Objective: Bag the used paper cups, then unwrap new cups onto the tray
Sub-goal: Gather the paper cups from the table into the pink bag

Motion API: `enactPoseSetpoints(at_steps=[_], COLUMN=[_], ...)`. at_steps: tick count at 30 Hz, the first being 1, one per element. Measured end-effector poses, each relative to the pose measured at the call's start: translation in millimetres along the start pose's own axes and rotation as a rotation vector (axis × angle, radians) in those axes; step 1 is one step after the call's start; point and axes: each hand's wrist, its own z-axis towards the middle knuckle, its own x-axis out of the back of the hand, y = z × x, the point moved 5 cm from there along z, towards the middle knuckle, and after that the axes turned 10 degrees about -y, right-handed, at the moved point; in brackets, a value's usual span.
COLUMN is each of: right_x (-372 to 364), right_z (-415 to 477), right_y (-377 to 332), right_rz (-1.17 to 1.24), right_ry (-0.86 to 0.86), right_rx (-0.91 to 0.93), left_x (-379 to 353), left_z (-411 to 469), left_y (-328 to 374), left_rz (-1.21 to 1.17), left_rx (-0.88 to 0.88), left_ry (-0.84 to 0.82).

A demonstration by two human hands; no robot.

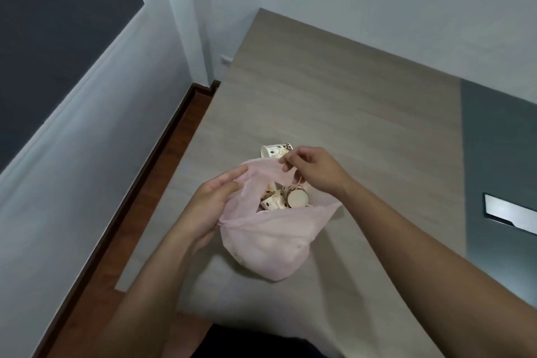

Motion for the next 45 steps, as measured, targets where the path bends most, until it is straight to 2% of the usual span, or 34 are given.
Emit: enactPoseSetpoints(at_steps=[4, 12, 14, 17, 20, 22, 26, 30, 32, 34, 35, 37, 40, 42, 45], right_x=[1.1, -37.8, -46.6, -57.5, -67.0, -69.5, -64.5, -46.6, -32.3, -18.5, -14.8, -13.3, -20.6, -31.1, -50.5], right_z=[31.7, 91.2, 97.5, 107.9, 114.1, 116.0, 116.5, 96.4, 77.1, 51.6, 38.4, 16.8, -9.4, -23.5, -40.4], right_y=[1.4, 20.9, 22.9, 32.9, 34.5, 35.3, 42.3, 42.7, 37.3, 28.5, 23.7, 15.6, 13.2, 16.7, 20.8], right_rz=[-0.143, -0.464, -0.536, -0.533, -0.550, -0.563, -0.565, -0.510, -0.430, -0.195, -0.035, 0.229, 0.407, 0.444, 0.331], right_ry=[0.219, 0.035, -0.035, -0.122, -0.181, -0.186, -0.082, 0.090, 0.268, 0.465, 0.506, 0.477, 0.398, 0.335, 0.248], right_rx=[-0.009, -0.122, -0.200, -0.345, -0.383, -0.368, -0.307, -0.252, -0.147, -0.025, 0.010, 0.051, 0.075, 0.075, 0.061], left_x=[10.5, 43.9, 51.8, 62.2, 69.5, 71.2, 71.0, 67.4, 63.9, 58.6, 56.1, 52.2, 45.1, 40.7, 29.4], left_z=[1.2, 10.5, 12.8, 13.5, 11.9, 10.2, 8.2, 5.4, 2.9, -1.3, -4.2, -7.1, -11.8, -14.1, -17.3], left_y=[2.0, -7.3, -10.7, -15.2, -19.5, -21.2, -23.8, -22.5, -19.7, -17.5, -16.6, -17.3, -18.5, -18.7, -17.6], left_rz=[-0.013, 0.010, 0.012, 0.030, 0.051, 0.052, 0.046, 0.075, 0.110, 0.142, 0.159, 0.188, 0.182, 0.169, 0.161], left_rx=[0.000, 0.035, 0.046, 0.066, 0.079, 0.085, 0.091, 0.103, 0.109, 0.121, 0.127, 0.141, 0.128, 0.092, 0.031], left_ry=[-0.002, 0.028, 0.043, 0.058, 0.071, 0.082, 0.075, 0.062, 0.055, 0.050, 0.047, 0.054, 0.077, 0.109, 0.126])
